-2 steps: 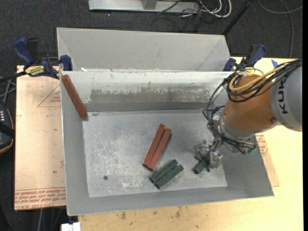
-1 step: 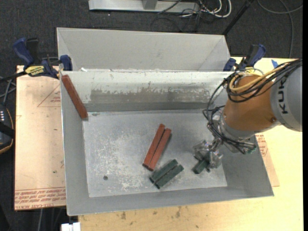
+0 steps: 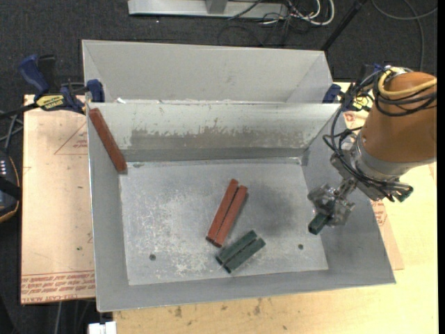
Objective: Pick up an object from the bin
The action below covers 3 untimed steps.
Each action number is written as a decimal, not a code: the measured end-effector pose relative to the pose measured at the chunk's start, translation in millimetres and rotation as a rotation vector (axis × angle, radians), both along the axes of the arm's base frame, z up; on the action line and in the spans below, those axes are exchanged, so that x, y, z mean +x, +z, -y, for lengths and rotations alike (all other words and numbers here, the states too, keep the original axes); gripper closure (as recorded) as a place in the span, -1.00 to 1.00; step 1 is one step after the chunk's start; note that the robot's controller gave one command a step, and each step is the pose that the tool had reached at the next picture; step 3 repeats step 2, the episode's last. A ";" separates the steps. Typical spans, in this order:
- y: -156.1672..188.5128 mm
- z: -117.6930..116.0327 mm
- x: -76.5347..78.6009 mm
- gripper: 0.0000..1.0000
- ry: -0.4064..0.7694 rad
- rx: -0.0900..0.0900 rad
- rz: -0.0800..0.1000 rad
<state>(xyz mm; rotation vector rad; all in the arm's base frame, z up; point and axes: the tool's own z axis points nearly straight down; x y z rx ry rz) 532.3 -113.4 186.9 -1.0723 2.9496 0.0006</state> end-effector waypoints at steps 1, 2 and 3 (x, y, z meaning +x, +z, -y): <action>0.0 0.0 0.0 1.00 0.000 0.000 0.000; 18.0 2.9 0.4 1.00 0.098 0.003 -0.007; 18.0 2.9 0.4 1.00 0.098 0.003 -0.007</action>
Offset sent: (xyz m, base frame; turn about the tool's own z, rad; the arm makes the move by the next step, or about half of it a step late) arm 0.0073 -0.0262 0.1086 -0.4690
